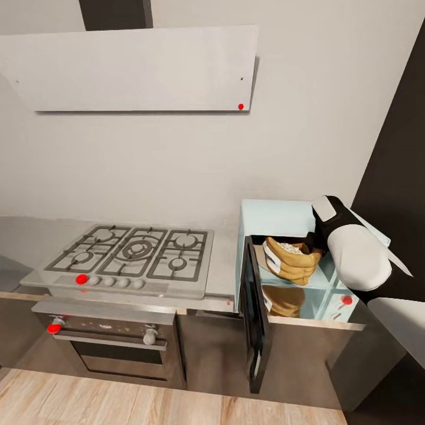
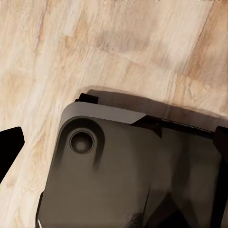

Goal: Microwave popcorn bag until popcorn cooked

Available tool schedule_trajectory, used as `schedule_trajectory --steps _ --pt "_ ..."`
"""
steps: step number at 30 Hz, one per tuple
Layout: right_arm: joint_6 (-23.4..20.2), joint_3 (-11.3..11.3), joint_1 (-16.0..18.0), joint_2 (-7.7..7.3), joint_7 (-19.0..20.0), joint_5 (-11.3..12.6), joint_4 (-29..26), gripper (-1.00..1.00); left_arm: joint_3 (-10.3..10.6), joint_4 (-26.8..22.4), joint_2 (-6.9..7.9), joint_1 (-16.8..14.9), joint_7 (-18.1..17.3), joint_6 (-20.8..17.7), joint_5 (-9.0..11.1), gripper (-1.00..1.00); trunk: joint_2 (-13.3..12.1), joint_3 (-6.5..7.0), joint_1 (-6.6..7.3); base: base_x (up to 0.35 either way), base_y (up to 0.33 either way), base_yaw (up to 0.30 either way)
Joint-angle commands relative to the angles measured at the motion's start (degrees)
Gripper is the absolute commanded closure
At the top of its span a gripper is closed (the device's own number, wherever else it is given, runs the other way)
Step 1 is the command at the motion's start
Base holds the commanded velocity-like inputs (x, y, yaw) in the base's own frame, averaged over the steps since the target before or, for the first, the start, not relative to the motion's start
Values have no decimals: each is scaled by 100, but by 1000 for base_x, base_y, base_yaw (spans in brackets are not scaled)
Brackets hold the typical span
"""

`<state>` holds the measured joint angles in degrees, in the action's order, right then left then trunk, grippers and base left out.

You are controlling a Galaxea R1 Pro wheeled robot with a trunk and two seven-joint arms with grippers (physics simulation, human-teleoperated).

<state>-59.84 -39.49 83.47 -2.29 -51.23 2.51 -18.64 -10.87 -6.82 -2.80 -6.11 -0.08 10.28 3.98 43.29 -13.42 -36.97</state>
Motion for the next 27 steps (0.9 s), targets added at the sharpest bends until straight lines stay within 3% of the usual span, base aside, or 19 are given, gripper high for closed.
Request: schedule_trajectory --steps 1,16,17,27 --pt "25 3 12 0 -36 57 -34 100 3 6 -1 -5 -1 18 38 -100 8 -7 -2 170 0 0" --pt "20 19 12 0 -36 57 -34 100 -3 6 6 -5 -1 18 41 -100 8 -7 -2 26 0 0" --pt "19 20 12 0 -36 57 -34 -100 -3 6 5 -5 -1 18 41 -100 8 -7 -2 0 0 0" --pt "16 21 12 0 -36 57 -34 -100 -3 6 5 -5 -1 18 42 -100 8 -7 -2 0 0 0"
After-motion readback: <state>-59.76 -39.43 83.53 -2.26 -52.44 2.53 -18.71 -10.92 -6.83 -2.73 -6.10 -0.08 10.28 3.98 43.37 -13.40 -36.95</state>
